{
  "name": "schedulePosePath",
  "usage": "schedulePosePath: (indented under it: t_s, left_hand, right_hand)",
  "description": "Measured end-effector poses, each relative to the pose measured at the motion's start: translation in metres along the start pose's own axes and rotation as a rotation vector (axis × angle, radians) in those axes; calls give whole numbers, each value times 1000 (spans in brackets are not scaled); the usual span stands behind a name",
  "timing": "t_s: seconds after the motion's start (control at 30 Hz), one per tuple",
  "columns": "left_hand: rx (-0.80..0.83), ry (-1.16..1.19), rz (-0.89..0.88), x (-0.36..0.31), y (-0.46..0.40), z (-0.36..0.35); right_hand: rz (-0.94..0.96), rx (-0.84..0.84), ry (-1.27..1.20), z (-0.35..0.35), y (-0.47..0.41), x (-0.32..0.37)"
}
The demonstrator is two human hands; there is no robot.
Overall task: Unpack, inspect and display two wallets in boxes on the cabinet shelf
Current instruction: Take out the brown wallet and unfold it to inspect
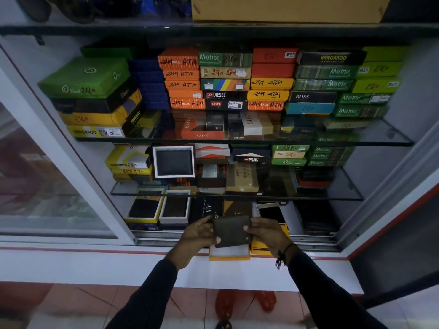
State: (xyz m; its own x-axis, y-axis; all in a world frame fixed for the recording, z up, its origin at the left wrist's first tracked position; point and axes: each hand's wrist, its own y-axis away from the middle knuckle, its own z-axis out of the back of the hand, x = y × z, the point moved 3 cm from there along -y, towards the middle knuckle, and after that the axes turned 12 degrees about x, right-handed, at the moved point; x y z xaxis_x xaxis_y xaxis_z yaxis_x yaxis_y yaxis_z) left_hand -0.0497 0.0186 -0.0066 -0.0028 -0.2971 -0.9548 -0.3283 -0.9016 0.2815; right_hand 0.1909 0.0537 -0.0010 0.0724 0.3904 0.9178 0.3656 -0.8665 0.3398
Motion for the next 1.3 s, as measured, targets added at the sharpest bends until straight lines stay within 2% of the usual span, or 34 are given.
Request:
schedulePosePath:
  t_s: [0.07, 0.13, 0.23, 0.33, 0.37, 0.43, 0.5, 0.6, 0.67, 0.77, 0.87, 0.97, 1.1, 1.3]
  left_hand:
    - [-185, -122, -78, -2, -2, -2]
    - [-298, -307, -212, -8, 1, -8]
    - [-328, -700, -426, -6, 6, -16]
    - [-372, -1046, -499, 2, 11, -17]
    - [-374, -1080, -496, 4, 10, -16]
    - [-338, -1015, -457, 1, 8, -16]
    - [-286, -779, -349, -3, 3, -13]
    - [-280, -342, -96, 3, -5, -7]
    - [-312, -203, 43, 11, -7, -5]
    - [-354, -375, 122, 19, -11, -7]
    - [-402, -533, 189, 24, -13, -15]
    - [-470, -579, 235, 25, -15, -18]
    - [-364, -646, 315, 28, -18, -15]
    - [-328, -809, 254, 15, -7, -6]
  right_hand:
    - [199, -62, 163, -1, -1, 4]
    - [330, -143, 636, -8, 3, 8]
    - [558, -174, 1203, -18, 16, 4]
    - [683, -202, 1444, -21, 26, -1]
    - [669, -219, 1440, -21, 27, -1]
    - [575, -249, 1266, -19, 24, 3]
    - [384, -239, 979, -14, 17, 6]
    - [129, -162, 504, -8, 1, 7]
    - [75, -218, 512, -7, -5, 4]
    - [-11, -300, 742, -11, -9, -7]
    - [-101, -269, 1010, -22, -11, -16]
    - [-170, -239, 1124, -31, -12, -20]
    - [-179, -273, 1091, -37, -16, -20]
    - [-206, -354, 833, -40, -14, -16]
